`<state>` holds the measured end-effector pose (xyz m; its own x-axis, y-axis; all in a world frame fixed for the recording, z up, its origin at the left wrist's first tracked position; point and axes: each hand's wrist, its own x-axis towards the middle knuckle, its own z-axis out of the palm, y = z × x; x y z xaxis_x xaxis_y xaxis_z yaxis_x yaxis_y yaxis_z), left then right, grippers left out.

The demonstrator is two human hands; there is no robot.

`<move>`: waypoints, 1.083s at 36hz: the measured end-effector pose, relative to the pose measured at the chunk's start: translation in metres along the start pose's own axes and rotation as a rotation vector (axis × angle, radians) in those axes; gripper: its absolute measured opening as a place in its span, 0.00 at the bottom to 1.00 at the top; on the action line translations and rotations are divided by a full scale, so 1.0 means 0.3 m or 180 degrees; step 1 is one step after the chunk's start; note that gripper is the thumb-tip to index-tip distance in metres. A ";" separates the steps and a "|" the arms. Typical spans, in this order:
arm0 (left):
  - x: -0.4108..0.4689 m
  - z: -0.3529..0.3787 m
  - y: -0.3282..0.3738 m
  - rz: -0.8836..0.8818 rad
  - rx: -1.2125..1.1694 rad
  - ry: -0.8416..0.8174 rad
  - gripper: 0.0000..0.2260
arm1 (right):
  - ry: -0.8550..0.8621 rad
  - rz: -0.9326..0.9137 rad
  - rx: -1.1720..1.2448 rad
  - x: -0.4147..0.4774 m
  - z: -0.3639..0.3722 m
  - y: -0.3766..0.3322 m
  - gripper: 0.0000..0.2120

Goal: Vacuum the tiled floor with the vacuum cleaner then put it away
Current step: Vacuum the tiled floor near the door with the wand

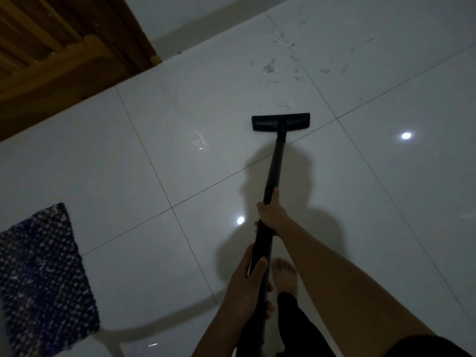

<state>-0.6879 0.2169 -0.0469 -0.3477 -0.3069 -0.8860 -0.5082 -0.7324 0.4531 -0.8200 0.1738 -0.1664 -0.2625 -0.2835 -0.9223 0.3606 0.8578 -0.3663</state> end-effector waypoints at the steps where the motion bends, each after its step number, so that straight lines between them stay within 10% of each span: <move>1: 0.017 0.004 0.020 -0.0015 -0.0028 0.0032 0.12 | 0.0012 -0.0004 -0.0016 0.012 -0.010 -0.025 0.35; 39: 0.467 -0.105 0.819 0.0024 -0.0127 0.0198 0.20 | -0.0025 -0.0034 -0.0265 0.355 -0.100 -0.904 0.35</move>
<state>-0.8365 -0.0252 -0.0627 -0.3011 -0.3488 -0.8875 -0.4735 -0.7532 0.4567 -0.9724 -0.0763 -0.1615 -0.2589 -0.2959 -0.9195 0.2819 0.8873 -0.3649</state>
